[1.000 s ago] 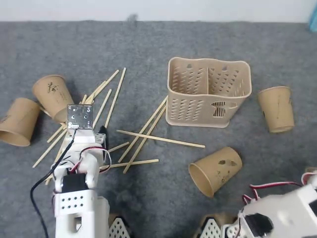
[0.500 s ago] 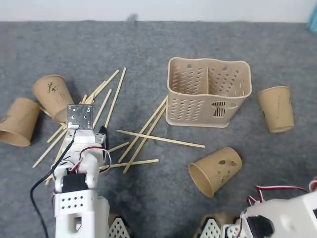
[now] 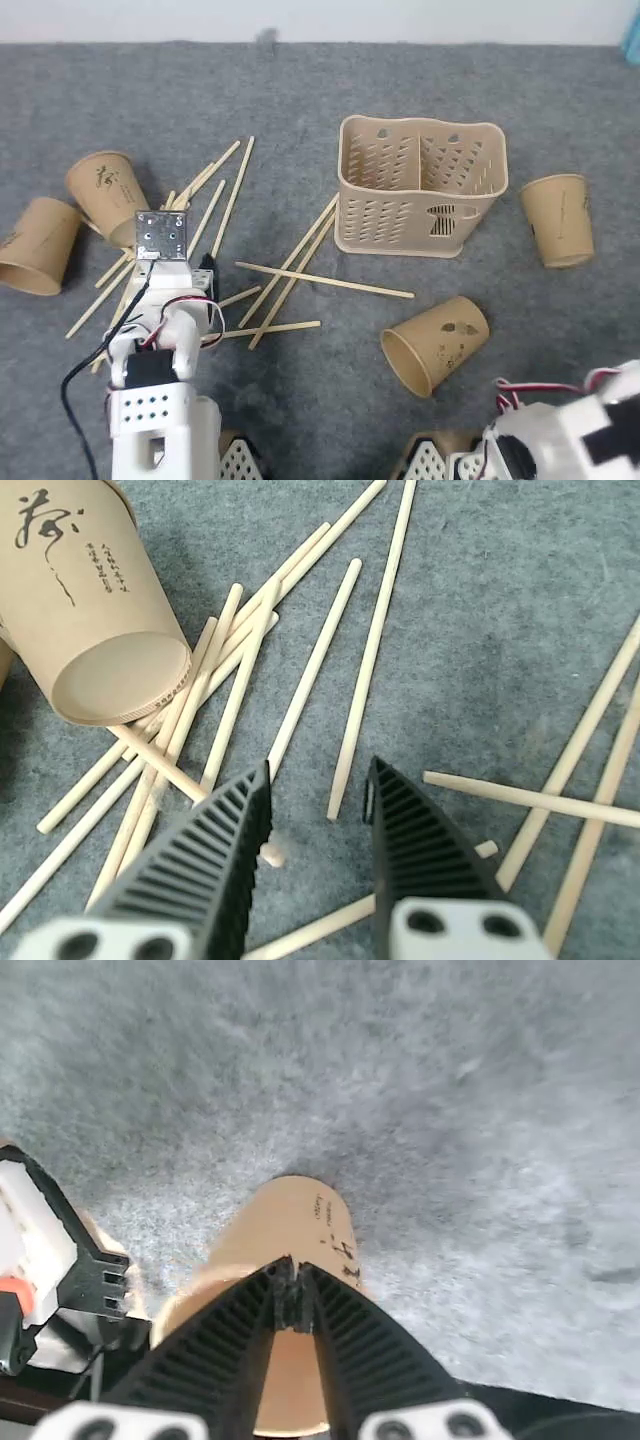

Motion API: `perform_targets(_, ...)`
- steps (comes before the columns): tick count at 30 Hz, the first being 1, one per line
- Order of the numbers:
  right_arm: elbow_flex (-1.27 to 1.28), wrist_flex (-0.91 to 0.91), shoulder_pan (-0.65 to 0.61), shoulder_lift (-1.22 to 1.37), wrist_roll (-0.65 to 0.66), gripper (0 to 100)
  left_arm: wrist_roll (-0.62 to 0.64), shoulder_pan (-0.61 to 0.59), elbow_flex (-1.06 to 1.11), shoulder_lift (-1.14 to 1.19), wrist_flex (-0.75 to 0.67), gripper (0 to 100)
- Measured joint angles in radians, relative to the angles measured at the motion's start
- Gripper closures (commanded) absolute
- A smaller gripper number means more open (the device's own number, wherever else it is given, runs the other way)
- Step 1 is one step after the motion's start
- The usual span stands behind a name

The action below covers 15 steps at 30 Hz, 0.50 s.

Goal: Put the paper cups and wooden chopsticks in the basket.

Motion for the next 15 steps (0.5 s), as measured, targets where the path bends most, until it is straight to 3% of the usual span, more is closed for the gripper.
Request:
perform_targets(6, 0.006, 0.0, -0.031, -0.158, -0.058, 84.6, 0.0, 0.0, 0.0, 0.0, 0.0, 86)
perform_targets(15, 0.015, -0.009, 0.061, -0.213, -0.046, 84.1, 0.0, 0.0, 0.0, 0.0, 0.0, 86)
